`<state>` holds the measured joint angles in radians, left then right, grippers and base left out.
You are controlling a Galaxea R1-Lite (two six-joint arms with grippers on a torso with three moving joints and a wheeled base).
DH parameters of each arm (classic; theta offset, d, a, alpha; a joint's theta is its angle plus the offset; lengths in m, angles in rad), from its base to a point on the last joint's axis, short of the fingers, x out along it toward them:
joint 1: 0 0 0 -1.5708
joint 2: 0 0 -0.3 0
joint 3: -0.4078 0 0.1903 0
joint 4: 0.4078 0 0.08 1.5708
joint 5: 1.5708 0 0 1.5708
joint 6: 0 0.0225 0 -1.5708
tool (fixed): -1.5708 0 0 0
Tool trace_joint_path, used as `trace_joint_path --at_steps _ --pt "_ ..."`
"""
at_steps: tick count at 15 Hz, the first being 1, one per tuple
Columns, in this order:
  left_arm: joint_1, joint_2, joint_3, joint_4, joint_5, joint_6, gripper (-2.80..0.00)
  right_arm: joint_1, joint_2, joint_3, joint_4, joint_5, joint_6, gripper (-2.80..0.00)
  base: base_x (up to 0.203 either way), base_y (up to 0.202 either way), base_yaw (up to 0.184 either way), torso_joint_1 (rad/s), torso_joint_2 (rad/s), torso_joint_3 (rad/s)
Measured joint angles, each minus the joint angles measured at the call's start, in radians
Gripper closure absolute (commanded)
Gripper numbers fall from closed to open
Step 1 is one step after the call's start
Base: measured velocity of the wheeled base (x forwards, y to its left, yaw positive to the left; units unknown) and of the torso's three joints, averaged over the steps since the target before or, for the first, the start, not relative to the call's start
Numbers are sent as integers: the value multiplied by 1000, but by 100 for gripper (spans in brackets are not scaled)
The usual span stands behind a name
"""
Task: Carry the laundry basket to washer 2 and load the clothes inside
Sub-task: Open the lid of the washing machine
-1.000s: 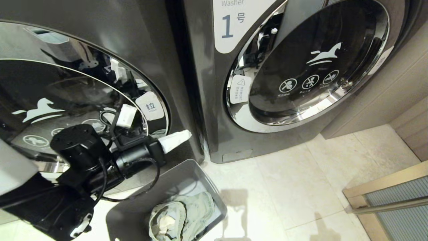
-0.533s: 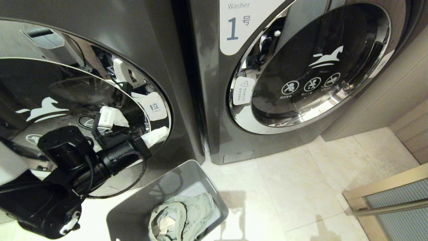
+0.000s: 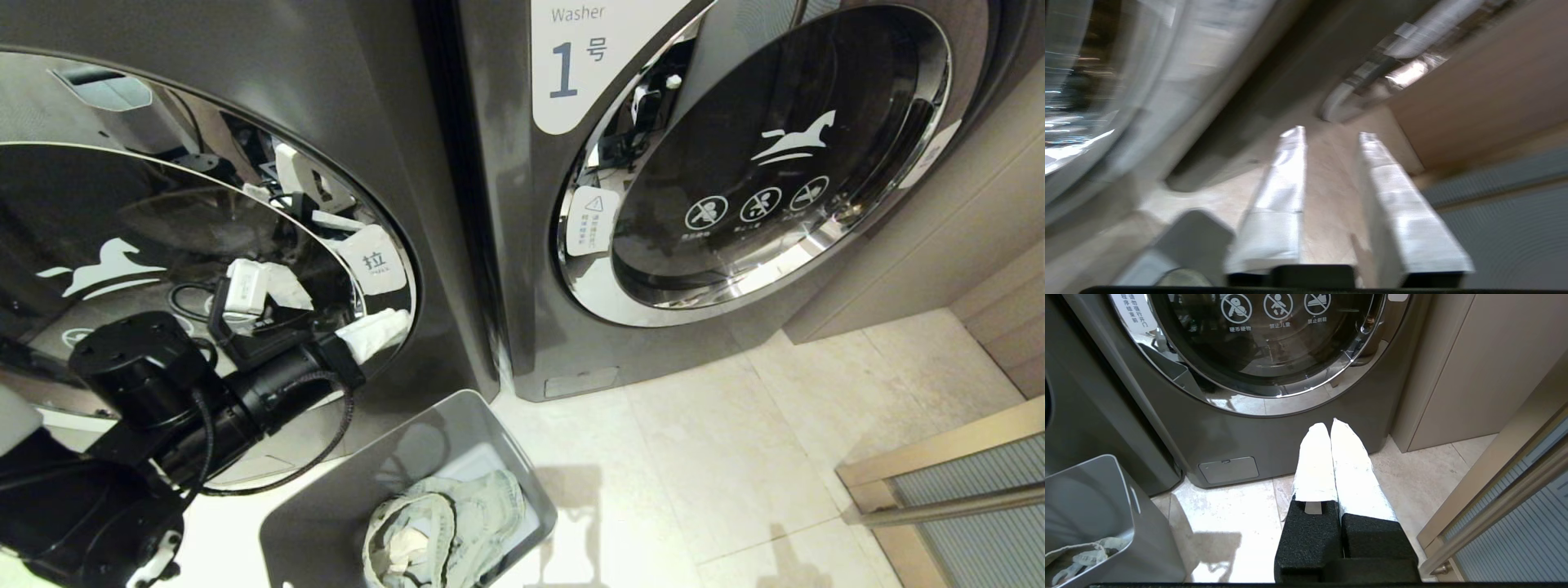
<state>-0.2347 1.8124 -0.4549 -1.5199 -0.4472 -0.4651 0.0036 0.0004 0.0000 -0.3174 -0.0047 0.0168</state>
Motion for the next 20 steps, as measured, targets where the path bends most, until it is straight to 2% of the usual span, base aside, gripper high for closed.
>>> trace_joint_path --at_steps 6,9,12,16,20 --pt "2 -15 0 -2 55 23 -280 0 0 0 1 0 0 0 0 0 0 0 0 0" --pt "22 -21 4 -2 99 110 -280 0 0 0 0 0 0 0 0 0 0 0 0 0" --pt "51 -16 9 -2 105 192 -280 2 0 0 1 0 0 0 0 0 0 0 0 0" --pt "71 15 -13 -2 100 207 -280 1 0 0 1 0 0 0 0 0 0 0 0 0" --pt "78 64 -91 -2 99 207 -280 1 0 0 0 0 0 0 0 0 0 0 0 0"
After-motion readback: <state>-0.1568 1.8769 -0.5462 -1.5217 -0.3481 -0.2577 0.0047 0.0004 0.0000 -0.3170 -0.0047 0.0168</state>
